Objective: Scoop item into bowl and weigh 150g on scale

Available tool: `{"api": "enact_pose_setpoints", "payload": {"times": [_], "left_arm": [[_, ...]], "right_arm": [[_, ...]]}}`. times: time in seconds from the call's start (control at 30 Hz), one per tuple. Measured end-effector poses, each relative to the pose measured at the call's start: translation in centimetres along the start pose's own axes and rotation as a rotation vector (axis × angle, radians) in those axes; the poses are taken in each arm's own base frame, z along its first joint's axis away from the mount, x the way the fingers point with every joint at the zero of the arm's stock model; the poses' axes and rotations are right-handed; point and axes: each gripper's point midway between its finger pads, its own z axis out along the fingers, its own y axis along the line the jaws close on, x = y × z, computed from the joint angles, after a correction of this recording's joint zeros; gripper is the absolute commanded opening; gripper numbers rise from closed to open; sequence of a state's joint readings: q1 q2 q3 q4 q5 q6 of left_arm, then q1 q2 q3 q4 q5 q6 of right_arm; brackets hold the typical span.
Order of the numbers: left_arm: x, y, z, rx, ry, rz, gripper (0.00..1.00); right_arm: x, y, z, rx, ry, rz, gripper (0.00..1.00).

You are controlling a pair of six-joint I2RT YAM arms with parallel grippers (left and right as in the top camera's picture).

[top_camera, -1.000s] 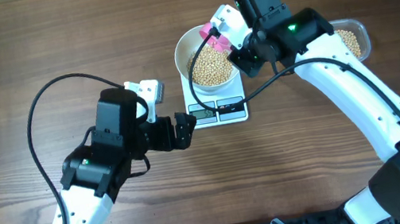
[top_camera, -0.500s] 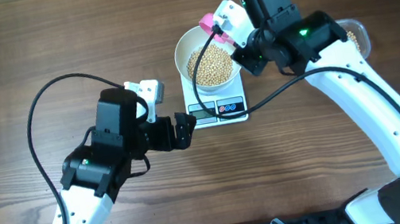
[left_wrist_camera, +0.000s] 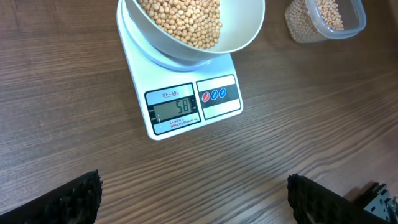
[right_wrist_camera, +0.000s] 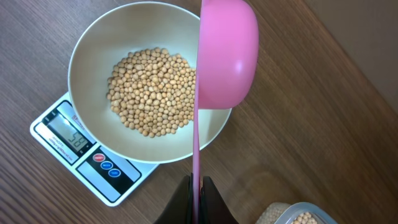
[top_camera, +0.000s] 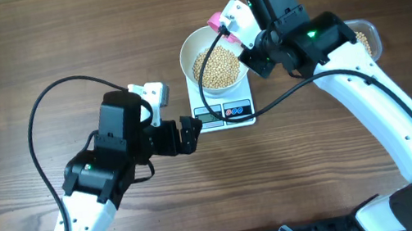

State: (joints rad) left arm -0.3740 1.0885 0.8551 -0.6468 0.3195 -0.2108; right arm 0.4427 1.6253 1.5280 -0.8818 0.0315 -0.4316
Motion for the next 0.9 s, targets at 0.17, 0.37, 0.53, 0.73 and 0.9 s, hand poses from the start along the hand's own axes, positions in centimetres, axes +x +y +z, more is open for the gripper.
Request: {"api": "enact_pose_setpoints", "payload": {"times": [0.17,0.37,0.53,0.73,0.9], "left_arm": [[0.90,0.25,-0.03,-0.010,0.036,-0.012,1.00],[0.74,0.21,-0.01,-0.008,0.030,-0.010,1.00],[0.29,0.08,0.00,-0.003,0.012,-0.004,1.00],[0.25,0.07,0.00,-0.003,0.010,-0.003,1.00],[0.25,0.07,0.00,-0.003,0.010,-0.003,1.00]], "right_arm": [[-0.01,-0.01,0.00,0.001,0.000,0.000,0.04],[-0.03,-0.01,0.00,0.000,-0.001,0.000,0.04],[-0.15,0.02,0.00,-0.002,-0.007,0.000,0.04],[-0.35,-0.07,0.00,0.001,-0.015,0.000,0.04],[-0.73,-0.23,-0.01,0.008,-0.030,0.010,0.04]]}}
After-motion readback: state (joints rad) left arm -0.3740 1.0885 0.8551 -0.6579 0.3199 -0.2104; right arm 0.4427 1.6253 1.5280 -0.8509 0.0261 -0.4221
